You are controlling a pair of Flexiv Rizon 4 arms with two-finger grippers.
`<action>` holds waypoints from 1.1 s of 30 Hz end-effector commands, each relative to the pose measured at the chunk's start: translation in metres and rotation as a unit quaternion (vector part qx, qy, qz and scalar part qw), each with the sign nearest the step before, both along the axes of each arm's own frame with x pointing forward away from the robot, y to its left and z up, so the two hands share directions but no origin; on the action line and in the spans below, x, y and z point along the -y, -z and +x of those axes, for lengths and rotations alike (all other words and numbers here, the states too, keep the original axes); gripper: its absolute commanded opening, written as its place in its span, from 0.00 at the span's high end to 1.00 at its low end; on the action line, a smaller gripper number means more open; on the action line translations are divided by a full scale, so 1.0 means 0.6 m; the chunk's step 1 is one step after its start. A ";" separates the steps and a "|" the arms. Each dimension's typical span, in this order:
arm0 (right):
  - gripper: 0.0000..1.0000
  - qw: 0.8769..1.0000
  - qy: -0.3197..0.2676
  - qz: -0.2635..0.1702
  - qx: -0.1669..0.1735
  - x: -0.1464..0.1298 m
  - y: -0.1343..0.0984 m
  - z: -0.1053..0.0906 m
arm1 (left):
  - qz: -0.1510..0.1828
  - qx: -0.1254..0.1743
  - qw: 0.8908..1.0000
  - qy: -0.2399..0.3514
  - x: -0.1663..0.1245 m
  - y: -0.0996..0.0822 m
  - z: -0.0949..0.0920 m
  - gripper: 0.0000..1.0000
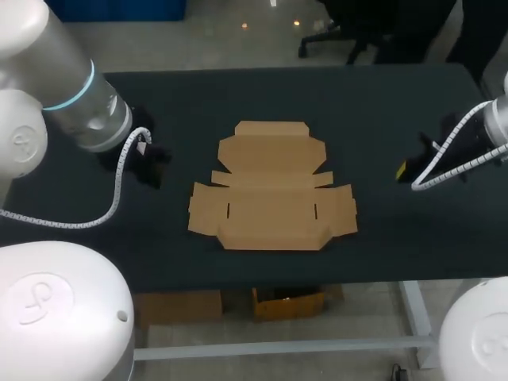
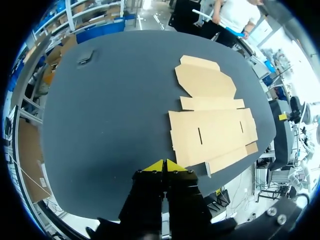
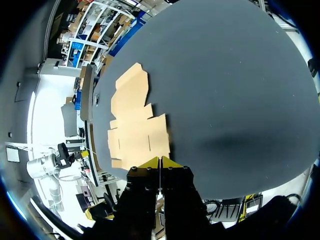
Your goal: Assemble the packaging by folding the flat box into shape, placing the metal phone stand inside, and closing the box properly
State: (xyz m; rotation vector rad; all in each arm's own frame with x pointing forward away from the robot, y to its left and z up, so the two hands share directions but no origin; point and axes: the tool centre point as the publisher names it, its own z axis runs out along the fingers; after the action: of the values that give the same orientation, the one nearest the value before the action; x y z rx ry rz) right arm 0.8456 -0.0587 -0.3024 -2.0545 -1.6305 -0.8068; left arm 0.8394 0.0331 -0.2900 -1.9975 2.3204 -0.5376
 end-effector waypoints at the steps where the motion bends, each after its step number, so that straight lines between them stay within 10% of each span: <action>1: 1.00 1.000 -0.003 0.001 -0.003 -0.001 0.004 0.007 | 0.003 -0.002 1.000 -0.001 0.003 0.000 0.004 1.00; 33: 1.00 0.998 -0.064 -0.017 -0.018 -0.020 0.034 0.061 | -0.025 0.004 0.999 0.040 0.031 0.031 0.093 1.00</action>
State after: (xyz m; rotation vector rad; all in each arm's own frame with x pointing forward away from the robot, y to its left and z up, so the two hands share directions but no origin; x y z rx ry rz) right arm 0.8718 -0.0472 -0.3163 -1.9840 -1.7517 -0.7306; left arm 0.8849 0.0176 -0.3060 -1.9174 2.3988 -0.6345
